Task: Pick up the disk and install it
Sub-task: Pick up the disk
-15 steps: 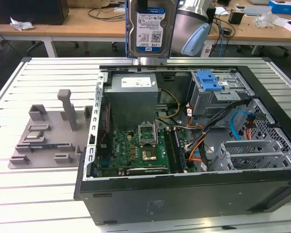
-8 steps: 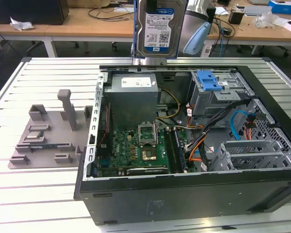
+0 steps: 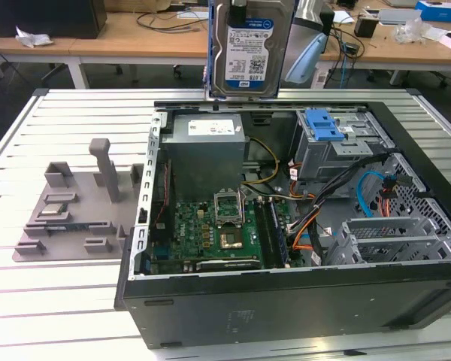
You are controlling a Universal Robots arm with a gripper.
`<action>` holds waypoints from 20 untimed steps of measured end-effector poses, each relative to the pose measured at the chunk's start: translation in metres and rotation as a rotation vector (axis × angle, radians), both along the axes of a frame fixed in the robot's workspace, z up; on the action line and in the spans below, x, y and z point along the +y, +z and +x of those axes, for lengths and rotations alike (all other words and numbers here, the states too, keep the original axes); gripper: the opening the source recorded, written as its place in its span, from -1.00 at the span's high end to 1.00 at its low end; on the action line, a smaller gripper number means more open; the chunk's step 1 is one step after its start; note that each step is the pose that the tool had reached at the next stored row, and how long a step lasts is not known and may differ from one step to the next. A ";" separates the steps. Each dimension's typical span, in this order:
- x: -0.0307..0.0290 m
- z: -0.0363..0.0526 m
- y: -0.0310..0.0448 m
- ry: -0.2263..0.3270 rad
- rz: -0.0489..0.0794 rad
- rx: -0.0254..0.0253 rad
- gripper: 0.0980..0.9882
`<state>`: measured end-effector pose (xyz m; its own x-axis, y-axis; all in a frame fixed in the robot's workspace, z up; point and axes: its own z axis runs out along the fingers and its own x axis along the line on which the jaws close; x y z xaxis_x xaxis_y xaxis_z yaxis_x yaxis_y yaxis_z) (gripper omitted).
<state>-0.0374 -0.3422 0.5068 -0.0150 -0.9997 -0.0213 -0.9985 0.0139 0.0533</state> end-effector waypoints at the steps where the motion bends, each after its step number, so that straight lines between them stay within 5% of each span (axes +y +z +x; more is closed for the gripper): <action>1: -0.0044 0.0000 0.0000 0.000 0.000 -0.0001 0.39; 5: -0.0186 0.0000 -0.0001 0.000 0.000 0.0000 0.39; 20: -0.0526 0.0000 -0.0009 0.000 0.000 0.0000 0.39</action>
